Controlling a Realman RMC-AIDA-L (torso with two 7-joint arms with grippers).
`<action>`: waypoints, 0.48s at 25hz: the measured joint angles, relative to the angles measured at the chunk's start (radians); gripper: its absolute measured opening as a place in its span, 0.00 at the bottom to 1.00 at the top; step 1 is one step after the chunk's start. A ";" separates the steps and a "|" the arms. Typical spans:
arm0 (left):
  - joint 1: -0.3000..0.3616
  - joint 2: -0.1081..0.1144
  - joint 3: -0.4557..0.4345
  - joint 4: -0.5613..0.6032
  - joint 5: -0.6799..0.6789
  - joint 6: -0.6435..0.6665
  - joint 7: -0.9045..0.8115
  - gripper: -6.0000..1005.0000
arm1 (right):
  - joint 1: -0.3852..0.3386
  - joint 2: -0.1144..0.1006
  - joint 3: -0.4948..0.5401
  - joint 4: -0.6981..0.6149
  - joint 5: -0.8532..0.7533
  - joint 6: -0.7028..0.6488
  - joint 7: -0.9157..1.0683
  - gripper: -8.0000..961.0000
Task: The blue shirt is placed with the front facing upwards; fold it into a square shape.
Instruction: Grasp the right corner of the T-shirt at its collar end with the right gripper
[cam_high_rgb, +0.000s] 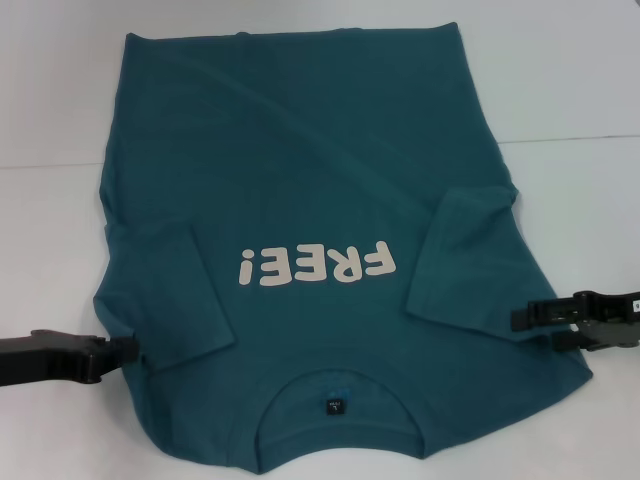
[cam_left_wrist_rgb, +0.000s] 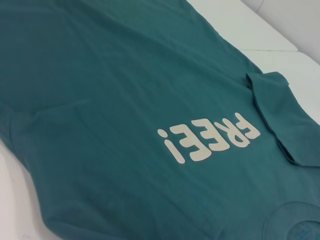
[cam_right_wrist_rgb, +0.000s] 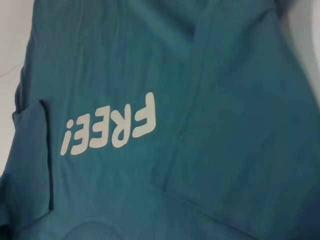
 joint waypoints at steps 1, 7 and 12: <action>0.000 0.000 0.000 0.000 0.000 0.000 0.000 0.06 | 0.001 0.001 0.001 0.000 0.000 -0.001 0.000 0.98; 0.003 0.000 0.001 0.000 0.000 0.000 0.001 0.06 | -0.031 -0.020 0.010 -0.044 0.000 -0.051 0.004 0.98; 0.001 0.000 0.001 -0.008 0.000 0.000 0.001 0.06 | -0.058 -0.038 0.012 -0.060 -0.006 -0.074 0.013 0.98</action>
